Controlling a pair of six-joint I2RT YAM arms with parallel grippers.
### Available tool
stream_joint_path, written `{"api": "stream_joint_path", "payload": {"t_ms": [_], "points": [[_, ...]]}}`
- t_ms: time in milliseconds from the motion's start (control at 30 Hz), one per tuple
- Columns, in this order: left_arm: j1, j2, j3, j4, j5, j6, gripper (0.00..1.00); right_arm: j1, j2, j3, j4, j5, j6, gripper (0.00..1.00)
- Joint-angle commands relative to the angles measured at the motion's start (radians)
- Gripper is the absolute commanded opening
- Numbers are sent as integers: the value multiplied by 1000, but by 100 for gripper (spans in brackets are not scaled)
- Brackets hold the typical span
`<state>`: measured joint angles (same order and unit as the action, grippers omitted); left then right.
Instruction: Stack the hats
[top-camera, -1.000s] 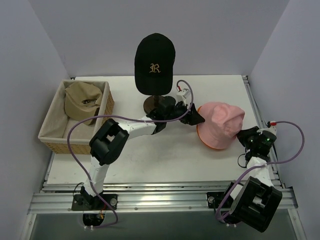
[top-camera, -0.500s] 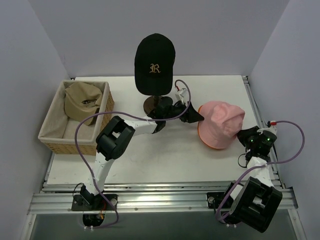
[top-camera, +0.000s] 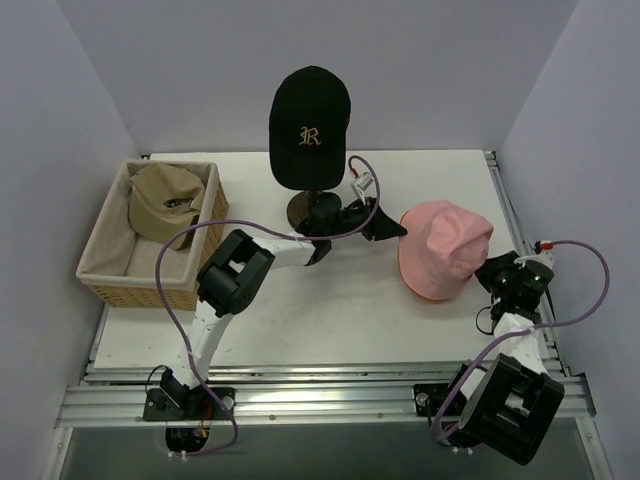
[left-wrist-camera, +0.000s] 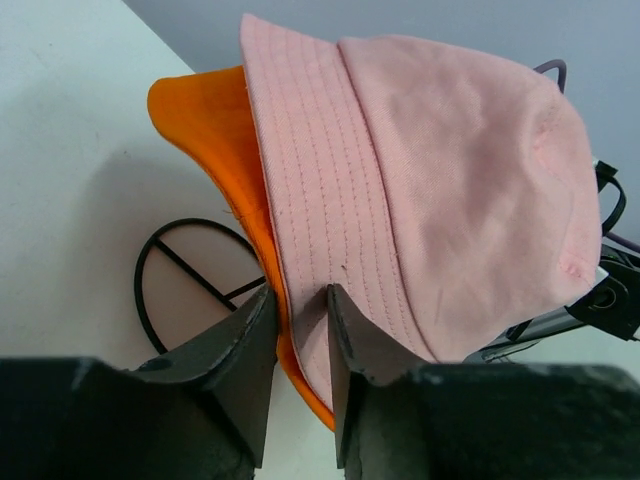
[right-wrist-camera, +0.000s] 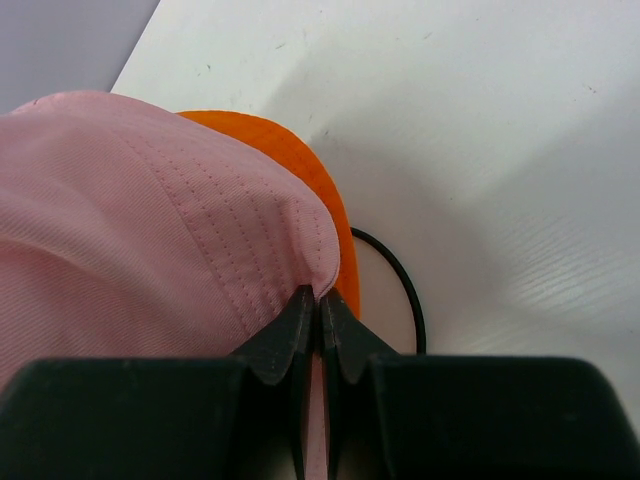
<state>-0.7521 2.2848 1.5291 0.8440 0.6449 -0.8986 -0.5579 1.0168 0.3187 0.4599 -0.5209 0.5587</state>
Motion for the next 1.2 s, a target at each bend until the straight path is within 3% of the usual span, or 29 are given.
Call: {"api": "stream_joint_path", "payload": {"t_ms": [0,200,633,867,900,967,1100,1167], "points": [[-3,15,58,64,39,-19,33,-8,-35,42,19,-18,-16,0],[3,21,46,-38,-52,19,3,-8,-35,62,0,-2,-8,0],[23,90,98,-194,-137,52,2,-8,166,74,100,15,13,0],[30,56,68,-192,-143,72,2,1,143,82,128,1,29,0],[31,47,63,-197,-143,79,4,3,117,89,114,-2,32,0],[31,16,49,-215,-145,87,10,4,89,106,94,-13,35,10],[31,-44,-6,-233,-177,112,40,6,-7,177,-36,-16,11,29],[31,-70,-21,-243,-198,122,46,6,-47,197,-85,-10,0,37]]}}
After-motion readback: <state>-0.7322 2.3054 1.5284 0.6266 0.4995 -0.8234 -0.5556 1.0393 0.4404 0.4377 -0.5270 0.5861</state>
